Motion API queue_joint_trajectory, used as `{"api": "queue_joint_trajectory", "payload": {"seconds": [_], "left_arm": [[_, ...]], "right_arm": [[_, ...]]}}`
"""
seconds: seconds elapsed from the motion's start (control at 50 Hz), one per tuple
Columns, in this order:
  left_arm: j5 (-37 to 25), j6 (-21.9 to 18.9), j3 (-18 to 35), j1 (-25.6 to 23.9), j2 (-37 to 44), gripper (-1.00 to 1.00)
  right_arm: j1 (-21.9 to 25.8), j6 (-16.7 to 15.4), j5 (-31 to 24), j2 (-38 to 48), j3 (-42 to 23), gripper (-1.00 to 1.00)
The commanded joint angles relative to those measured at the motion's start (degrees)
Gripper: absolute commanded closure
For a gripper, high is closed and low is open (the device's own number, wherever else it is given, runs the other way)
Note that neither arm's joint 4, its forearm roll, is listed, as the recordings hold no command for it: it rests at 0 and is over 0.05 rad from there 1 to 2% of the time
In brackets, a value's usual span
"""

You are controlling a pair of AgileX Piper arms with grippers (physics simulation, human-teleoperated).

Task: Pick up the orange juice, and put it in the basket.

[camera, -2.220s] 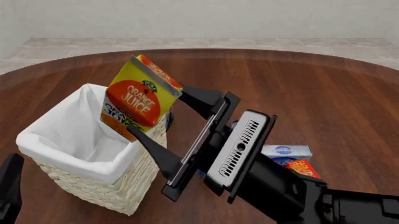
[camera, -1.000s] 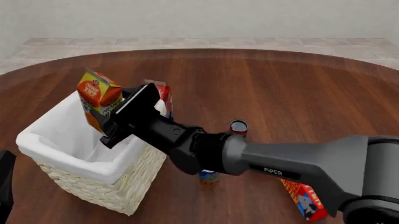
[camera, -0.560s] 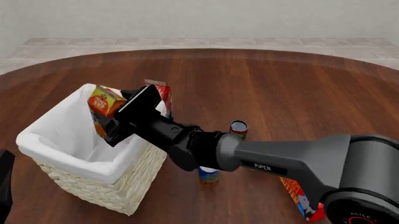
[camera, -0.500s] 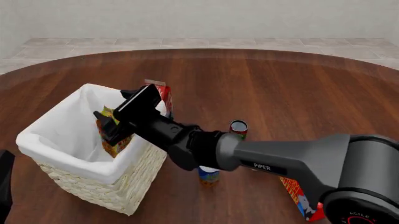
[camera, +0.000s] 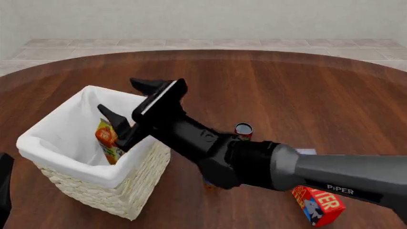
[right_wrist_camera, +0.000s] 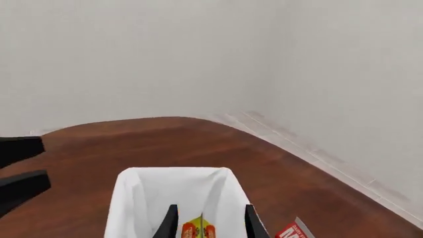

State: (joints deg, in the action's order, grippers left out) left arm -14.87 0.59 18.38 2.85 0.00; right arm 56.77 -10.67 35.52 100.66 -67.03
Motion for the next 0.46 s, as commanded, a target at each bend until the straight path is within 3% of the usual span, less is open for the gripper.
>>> {"api": "queue_joint_trajectory", "payload": {"seconds": [0.02, 0.08, 0.12, 0.16, 0.22, 0.32, 0.46], "left_arm": [[0.5, 0.1, -0.2, -0.4, 0.0, -1.00], [0.9, 0.4, -0.7, -0.4, 0.0, -1.00], [0.9, 0.4, -0.6, -0.4, 0.0, -1.00], [0.7, 0.4, -0.4, -0.6, 0.0, -1.00], [0.6, 0.7, -0.4, -0.9, 0.0, -1.00], [0.6, 0.7, -1.2, -1.7, 0.0, -1.00], [1.0, 1.2, -2.4, -2.1, 0.0, -1.00]], "right_arm": [[-1.5, -5.0, 9.6, -21.3, 20.2, -1.00], [-5.8, -6.7, 11.8, -28.9, 27.6, -1.00], [-6.9, -5.9, 12.0, -31.1, 29.3, -1.00], [-12.3, -5.6, 13.8, -35.4, 34.0, -1.00], [-21.8, -0.1, 15.2, -42.2, 40.8, -1.00], [-35.5, 5.7, 15.3, -48.1, 50.0, -1.00], [-45.2, 7.6, 18.3, -46.9, 57.4, -1.00]]}}
